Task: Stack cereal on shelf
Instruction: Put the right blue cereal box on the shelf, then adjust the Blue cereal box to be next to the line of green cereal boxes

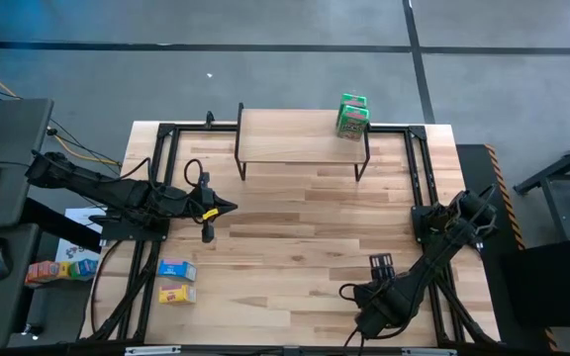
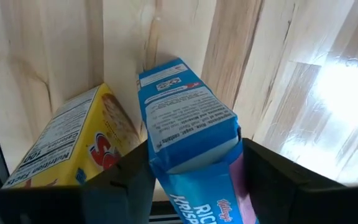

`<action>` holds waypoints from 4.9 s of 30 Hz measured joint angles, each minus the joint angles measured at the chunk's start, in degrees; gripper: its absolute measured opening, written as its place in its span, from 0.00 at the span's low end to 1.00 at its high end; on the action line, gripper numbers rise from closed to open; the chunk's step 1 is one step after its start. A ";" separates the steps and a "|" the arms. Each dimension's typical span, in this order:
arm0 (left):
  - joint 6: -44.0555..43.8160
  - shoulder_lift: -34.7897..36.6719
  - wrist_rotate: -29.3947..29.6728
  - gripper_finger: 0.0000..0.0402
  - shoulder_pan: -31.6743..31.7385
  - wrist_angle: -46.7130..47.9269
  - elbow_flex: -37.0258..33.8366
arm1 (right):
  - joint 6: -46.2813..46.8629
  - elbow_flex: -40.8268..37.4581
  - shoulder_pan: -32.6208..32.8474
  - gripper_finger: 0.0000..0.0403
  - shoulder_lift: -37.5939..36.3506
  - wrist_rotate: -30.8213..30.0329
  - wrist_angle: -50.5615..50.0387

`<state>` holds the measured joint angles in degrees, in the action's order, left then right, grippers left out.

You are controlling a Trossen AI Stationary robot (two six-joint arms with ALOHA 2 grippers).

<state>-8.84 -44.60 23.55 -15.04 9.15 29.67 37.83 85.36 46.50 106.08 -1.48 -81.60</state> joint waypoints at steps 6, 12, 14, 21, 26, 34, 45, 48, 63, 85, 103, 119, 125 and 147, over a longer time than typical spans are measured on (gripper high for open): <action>0.02 -0.02 0.00 0.00 -0.01 0.04 0.00 | -0.82 0.02 -0.11 0.42 0.00 -1.25 -0.20; 0.02 1.25 0.00 0.00 0.01 -0.03 0.02 | -0.70 3.11 -2.02 0.41 -2.58 -5.88 -3.23; 0.02 2.31 -0.01 0.00 -0.01 -0.50 0.02 | -0.61 5.87 -3.36 0.41 -3.90 -10.76 -3.67; 0.05 6.23 -1.41 0.00 -0.04 -3.13 0.04 | -12.05 22.48 -11.74 0.41 -6.20 -33.22 0.81; 0.02 6.95 -3.80 0.00 -0.04 -3.06 0.04 | -25.99 31.92 -22.10 0.41 -4.37 -40.44 5.23; 0.12 6.91 -3.88 0.00 -0.04 -2.78 0.04 | -33.61 36.79 -43.27 0.41 -1.92 -40.21 4.67; 3.17 6.91 -2.97 0.00 0.01 -3.02 0.04 | -24.33 36.41 -63.94 0.41 -1.81 -20.04 4.75; 2.80 6.88 -2.88 0.00 0.01 -3.00 0.04 | -24.33 36.41 -66.31 0.41 -1.81 -19.14 5.77; 0.46 4.90 -2.73 0.00 0.01 -3.07 0.02 | -19.22 36.37 -72.55 0.41 1.30 -13.31 8.60; 0.48 3.85 -1.81 0.00 0.01 -3.02 0.02 | -19.65 36.35 -72.61 0.41 2.03 -11.80 9.03; 0.48 3.85 -1.79 0.00 0.01 -2.98 0.02 | -17.89 36.35 -72.61 0.56 2.03 -12.30 9.79; 1.06 3.85 -1.64 0.00 -0.01 -2.96 0.02 | -22.39 47.12 -69.59 0.58 1.84 -17.84 1.96; 0.59 3.85 -1.75 0.00 -0.04 -2.33 0.02 | -24.08 40.16 -61.24 0.42 1.90 -20.94 6.86; 0.94 3.87 -1.92 0.00 -0.04 -2.60 0.02 | -22.16 -22.85 -57.34 0.00 -19.76 -29.50 79.43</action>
<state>-7.90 -40.73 21.63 -15.07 6.56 29.69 15.67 62.51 -10.84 86.32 -30.98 -2.18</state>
